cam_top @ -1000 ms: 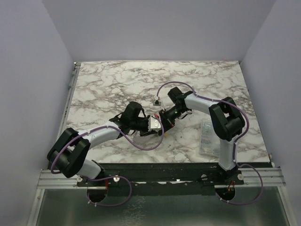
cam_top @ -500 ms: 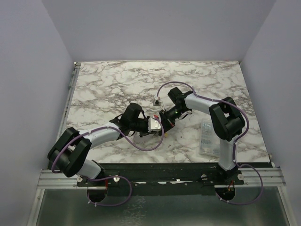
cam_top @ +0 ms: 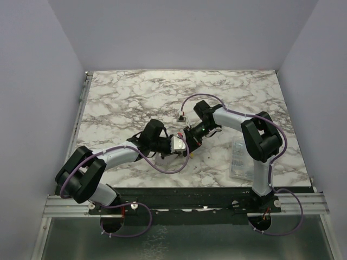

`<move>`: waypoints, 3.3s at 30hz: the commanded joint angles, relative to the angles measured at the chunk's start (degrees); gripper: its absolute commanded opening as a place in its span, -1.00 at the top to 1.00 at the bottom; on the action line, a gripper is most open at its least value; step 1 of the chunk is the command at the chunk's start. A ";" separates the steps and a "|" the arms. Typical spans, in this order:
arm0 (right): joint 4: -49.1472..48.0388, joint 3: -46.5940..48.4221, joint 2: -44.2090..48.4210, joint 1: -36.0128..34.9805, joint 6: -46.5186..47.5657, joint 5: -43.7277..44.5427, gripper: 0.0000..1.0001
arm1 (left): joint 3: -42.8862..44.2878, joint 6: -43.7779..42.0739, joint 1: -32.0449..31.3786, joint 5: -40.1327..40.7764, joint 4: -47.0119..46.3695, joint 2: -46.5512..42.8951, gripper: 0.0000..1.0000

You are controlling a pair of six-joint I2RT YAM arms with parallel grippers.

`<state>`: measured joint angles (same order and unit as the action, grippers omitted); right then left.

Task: Remove the keys from the keyring

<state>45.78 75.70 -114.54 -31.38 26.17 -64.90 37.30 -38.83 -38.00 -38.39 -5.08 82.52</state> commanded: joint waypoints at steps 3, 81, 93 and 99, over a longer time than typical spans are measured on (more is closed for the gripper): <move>-1.76 -0.08 -0.58 0.27 -2.13 1.12 0.99 | -0.79 4.32 1.47 -0.96 -0.89 -2.38 1.00; -7.82 -2.31 4.66 1.74 -2.27 -0.68 0.99 | -13.57 28.06 10.66 -14.54 -40.19 -0.29 -0.06; -7.21 -2.31 4.94 1.73 -1.76 -1.79 0.99 | -17.25 29.96 8.25 -11.21 -55.14 6.54 0.06; -6.89 -2.23 4.81 1.72 -1.51 -2.14 0.99 | -17.55 31.53 7.08 -9.61 -60.38 10.42 0.24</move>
<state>37.65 72.84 -111.55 -29.54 23.66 -64.25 20.43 -8.80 -30.26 -48.49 -58.28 90.17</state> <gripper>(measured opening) 0.058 0.415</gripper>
